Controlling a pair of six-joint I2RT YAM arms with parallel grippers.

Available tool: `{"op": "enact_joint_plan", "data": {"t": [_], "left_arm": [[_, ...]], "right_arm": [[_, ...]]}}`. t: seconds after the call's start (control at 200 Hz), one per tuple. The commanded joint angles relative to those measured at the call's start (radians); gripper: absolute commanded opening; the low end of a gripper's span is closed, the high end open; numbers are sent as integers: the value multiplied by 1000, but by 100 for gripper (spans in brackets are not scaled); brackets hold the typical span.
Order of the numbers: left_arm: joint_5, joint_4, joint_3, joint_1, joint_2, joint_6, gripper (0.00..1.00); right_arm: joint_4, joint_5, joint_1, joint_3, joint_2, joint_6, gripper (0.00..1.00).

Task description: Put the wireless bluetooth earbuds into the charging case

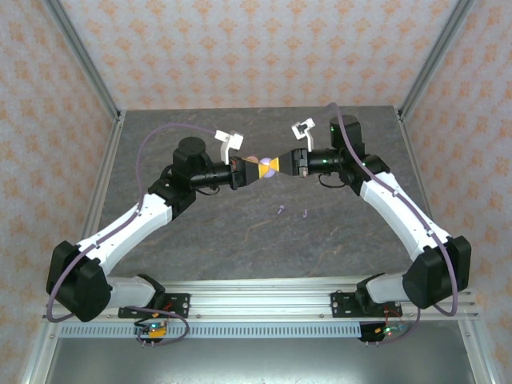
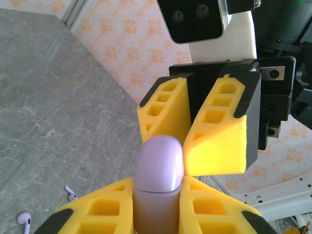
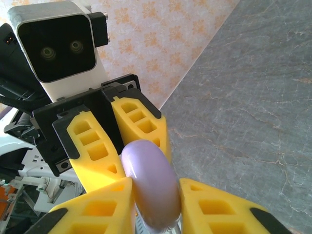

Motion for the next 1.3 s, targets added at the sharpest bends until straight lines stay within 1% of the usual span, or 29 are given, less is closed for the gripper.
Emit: {"op": "enact_joint_plan", "data": {"t": [0.0,0.065,0.115,0.17,0.235,0.355,0.491,0.636,0.811,1.296], "left_arm": [[14,17,14,-8,-15,33,23],[14,2,18,-10,-15,39,28],[11,-12,18,-11,-18,46,38],[11,-22,14,-11,-25,53,44],[6,-35,7,-11,-34,59,49],[1,-66,0,-13,-47,79,52],[7,-84,1,-12,-46,90,52],[20,-66,0,-16,-37,81,54],[27,-60,12,-23,-19,78,54],[21,-78,26,-26,-6,83,40]], "right_arm": [[-5,-12,8,37,2,-22,22],[-13,-7,10,38,-4,-28,20],[-17,-6,9,40,-9,-32,19],[-20,-6,9,41,-11,-32,19],[-23,-9,10,44,-12,-32,19],[-30,-12,9,48,-11,-33,19],[-30,-16,9,52,-11,-34,19],[-32,-21,11,52,-10,-35,19],[-35,-26,15,52,-10,-35,19],[-71,-33,27,48,-15,-61,20]]}}
